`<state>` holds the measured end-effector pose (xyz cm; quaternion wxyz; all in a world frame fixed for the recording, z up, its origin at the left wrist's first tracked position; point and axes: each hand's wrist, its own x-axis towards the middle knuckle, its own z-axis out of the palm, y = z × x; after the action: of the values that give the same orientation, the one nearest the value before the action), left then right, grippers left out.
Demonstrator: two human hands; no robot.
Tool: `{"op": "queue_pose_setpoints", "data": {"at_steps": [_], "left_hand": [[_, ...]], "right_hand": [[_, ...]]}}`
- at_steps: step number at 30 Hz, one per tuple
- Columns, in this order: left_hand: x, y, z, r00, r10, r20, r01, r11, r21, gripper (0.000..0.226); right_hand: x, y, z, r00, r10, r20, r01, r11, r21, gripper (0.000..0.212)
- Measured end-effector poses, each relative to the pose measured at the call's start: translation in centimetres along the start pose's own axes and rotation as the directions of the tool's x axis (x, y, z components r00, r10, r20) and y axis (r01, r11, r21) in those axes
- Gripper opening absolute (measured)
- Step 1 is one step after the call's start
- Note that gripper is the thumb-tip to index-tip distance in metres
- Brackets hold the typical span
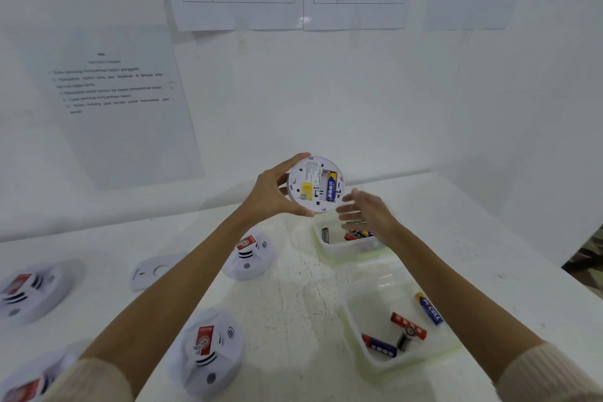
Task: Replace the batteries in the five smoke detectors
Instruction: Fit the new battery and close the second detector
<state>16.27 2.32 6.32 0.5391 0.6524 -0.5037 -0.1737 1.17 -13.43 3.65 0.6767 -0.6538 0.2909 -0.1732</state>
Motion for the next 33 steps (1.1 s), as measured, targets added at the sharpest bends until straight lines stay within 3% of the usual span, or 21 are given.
{"op": "queue_pose_setpoints", "data": {"at_steps": [2, 3, 5, 8, 13, 16, 18, 20, 23, 26, 29, 31, 33], "left_hand": [[0.0, 0.1, -0.4, 1.000, -0.001, 0.003, 0.001, 1.000, 0.006, 0.097], [0.0, 0.2, -0.4, 1.000, -0.001, 0.005, 0.001, 1.000, 0.012, 0.096], [-0.1, 0.1, -0.3, 1.000, -0.002, 0.010, 0.002, 1.000, 0.023, 0.096], [-0.3, 0.0, -0.1, 1.000, -0.002, 0.024, 0.001, 0.999, 0.043, 0.097], [-0.6, -0.5, -0.1, 0.999, -0.011, 0.036, 0.008, 0.997, 0.073, 0.096], [-0.6, -0.8, -0.1, 0.999, -0.012, 0.040, 0.009, 0.997, 0.075, 0.096], [-0.6, -0.9, -0.1, 0.999, -0.009, 0.042, 0.006, 0.997, 0.076, 0.096], [-0.6, -1.0, 0.0, 0.999, -0.011, 0.045, 0.007, 0.997, 0.074, 0.096], [-0.6, -0.9, 0.1, 0.999, -0.010, 0.049, 0.007, 0.997, 0.072, 0.095], [-0.6, -0.8, 0.1, 0.999, -0.012, 0.048, 0.008, 0.997, 0.079, 0.095], [-0.7, -0.8, -0.2, 0.999, -0.020, 0.045, 0.017, 0.997, 0.074, 0.095], [-0.9, -0.8, -0.4, 0.999, -0.028, 0.046, 0.025, 0.997, 0.069, 0.095], [-1.0, -0.8, -0.6, 0.999, -0.029, 0.043, 0.027, 0.998, 0.061, 0.095]], "right_hand": [[0.0, 0.5, 0.1, 0.994, 0.072, 0.077, -0.048, 0.960, -0.277, 0.011], [0.1, 0.5, 0.4, 0.989, 0.092, 0.114, -0.026, 0.877, -0.480, 0.006], [0.4, 0.3, 1.3, 0.977, 0.128, 0.172, 0.056, 0.625, -0.779, 0.028], [1.0, 0.6, 2.7, 0.980, 0.086, 0.180, 0.122, 0.457, -0.881, 0.043], [1.6, 1.3, 3.6, 0.987, 0.028, 0.157, 0.133, 0.392, -0.910, 0.016], [1.5, 1.1, 3.8, 0.982, 0.060, 0.177, 0.138, 0.403, -0.905, 0.029], [1.6, 1.1, 3.7, 0.984, 0.049, 0.172, 0.130, 0.462, -0.877, 0.014], [1.4, 1.0, 3.8, 0.986, 0.042, 0.163, 0.119, 0.515, -0.849, 0.032], [1.3, 1.2, 3.9, 0.986, -0.025, 0.166, 0.160, 0.449, -0.879, 0.033], [1.2, 1.3, 3.8, 0.983, -0.036, 0.180, 0.175, 0.481, -0.859, 0.027], [1.0, 0.7, 3.4, 0.997, -0.056, 0.056, 0.079, 0.673, -0.735, 0.023], [0.6, 0.1, 3.0, 1.000, -0.012, -0.029, -0.004, 0.861, -0.509, 0.022], [0.2, -0.7, 2.3, 0.998, 0.013, -0.059, -0.026, 0.974, -0.227, 0.024]]}}
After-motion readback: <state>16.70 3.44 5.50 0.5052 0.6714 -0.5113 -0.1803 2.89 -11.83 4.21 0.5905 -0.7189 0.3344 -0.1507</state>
